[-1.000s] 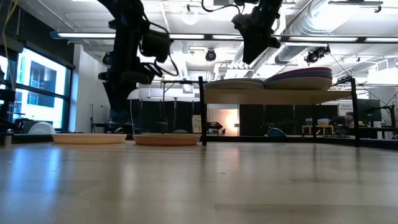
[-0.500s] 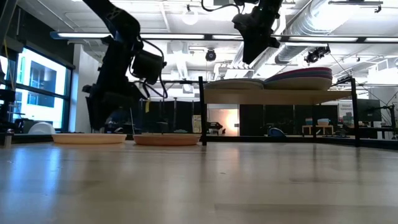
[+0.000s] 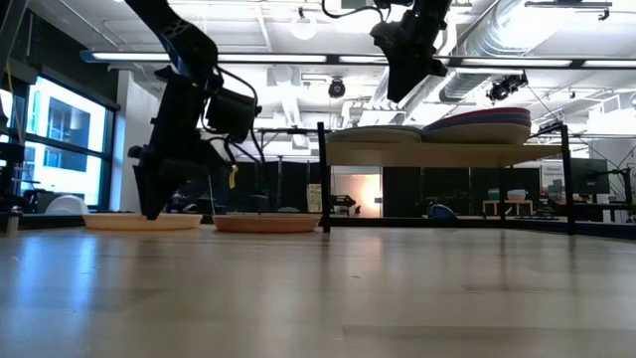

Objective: Place and stack plates onto a shelf
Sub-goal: Stack the white plate on top of the green plate on the shelf

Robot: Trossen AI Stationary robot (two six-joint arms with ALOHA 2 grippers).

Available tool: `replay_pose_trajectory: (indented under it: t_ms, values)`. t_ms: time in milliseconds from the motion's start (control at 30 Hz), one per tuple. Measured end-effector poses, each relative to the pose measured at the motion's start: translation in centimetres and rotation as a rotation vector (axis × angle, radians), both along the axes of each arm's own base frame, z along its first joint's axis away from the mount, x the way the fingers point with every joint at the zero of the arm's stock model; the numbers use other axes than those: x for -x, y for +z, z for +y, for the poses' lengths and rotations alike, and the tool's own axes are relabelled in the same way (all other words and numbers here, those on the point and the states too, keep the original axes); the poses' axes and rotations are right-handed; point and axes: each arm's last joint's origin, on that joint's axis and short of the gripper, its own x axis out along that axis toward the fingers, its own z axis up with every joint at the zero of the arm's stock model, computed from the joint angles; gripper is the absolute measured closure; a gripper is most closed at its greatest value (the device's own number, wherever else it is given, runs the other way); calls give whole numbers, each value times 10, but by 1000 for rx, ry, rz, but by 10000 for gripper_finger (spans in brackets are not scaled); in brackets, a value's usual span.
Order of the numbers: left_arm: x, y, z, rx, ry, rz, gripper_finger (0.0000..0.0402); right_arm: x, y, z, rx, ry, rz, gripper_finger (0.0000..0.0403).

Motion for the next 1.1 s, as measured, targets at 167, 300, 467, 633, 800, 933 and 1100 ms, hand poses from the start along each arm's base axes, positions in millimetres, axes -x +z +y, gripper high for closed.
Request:
replay_pose_trajectory:
  t_ms: [167, 300, 467, 633, 800, 933, 1100]
  values:
    - [3, -6, 1, -47, -2, 7, 300, 0, 0, 0, -1, -2, -1, 344]
    - [5, -12, 2, -47, 3, -7, 300, 0, 0, 0, -8, -17, -6, 344]
    - [9, -16, 4, -36, 20, -16, 300, 0, 0, 0, -9, -20, -7, 344]
    - [9, -16, 4, -32, -7, -16, 316, 0, 0, 0, -9, -20, -7, 344]
    - [9, -16, 5, -33, -34, -9, 380, 0, 0, 0, -9, -20, -7, 344]
    - [9, -16, 2, -31, -53, 2, 392, 0, 0, 0, -9, -20, -7, 344]
    - [8, -9, -3, -27, -73, -10, 398, 0, 0, 0, -9, -20, -7, 344]
